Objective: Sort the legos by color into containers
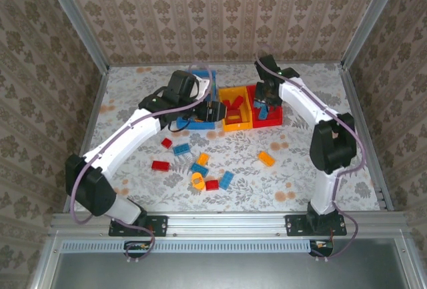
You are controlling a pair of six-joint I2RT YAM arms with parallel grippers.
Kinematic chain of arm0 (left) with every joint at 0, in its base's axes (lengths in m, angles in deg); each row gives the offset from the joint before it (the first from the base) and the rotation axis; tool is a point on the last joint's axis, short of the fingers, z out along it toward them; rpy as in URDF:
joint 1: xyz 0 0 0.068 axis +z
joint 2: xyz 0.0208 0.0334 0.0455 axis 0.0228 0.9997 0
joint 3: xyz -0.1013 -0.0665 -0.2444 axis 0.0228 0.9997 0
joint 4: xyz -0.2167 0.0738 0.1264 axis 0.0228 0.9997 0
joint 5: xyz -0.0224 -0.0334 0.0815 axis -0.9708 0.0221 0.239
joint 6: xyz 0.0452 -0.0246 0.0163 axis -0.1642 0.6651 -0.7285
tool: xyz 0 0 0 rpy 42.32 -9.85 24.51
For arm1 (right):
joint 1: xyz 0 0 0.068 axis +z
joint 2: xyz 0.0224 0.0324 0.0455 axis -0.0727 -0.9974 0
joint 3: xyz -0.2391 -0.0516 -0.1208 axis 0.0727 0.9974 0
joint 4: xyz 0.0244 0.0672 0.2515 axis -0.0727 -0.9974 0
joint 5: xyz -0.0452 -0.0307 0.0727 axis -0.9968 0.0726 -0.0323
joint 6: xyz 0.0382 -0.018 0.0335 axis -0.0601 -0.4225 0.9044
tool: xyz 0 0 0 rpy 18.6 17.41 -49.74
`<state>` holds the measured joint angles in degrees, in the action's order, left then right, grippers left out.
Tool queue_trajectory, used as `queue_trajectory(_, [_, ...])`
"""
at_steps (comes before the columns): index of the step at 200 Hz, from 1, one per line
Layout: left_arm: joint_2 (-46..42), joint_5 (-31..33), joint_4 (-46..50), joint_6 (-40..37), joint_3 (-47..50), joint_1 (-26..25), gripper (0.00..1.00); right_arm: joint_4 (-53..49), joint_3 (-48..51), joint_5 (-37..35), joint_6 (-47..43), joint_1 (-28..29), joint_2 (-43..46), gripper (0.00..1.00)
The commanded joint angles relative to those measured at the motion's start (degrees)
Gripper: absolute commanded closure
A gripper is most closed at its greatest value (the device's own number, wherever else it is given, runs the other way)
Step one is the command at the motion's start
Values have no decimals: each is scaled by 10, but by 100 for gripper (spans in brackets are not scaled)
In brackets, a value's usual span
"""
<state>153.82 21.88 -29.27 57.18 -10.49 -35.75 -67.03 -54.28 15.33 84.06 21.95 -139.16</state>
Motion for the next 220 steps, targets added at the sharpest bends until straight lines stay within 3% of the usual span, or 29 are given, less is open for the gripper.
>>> queue_trajectory(1, [16,-5,-15,15,-26,6,26,-26,-54,-31,-32,-13,-47,75])
queue_trajectory(58, [40,2,-29,27,-21,7,26,-67,-168,-62,-53,-23,-160,68])
queue_trajectory(116, [41,-2,-29,20,1,7,26,-74,-193,-44,-58,-26,-164,50])
queue_trajectory(139, [44,-6,-24,12,8,3,26,-74,-194,-36,-59,-22,-136,45])
queue_trajectory(173, [54,6,-3,-22,13,-26,26,-72,-168,-30,-61,-11,-66,44])
queue_trajectory(220, [99,44,21,-57,10,-114,23,-9,36,8,-75,-2,128,42])
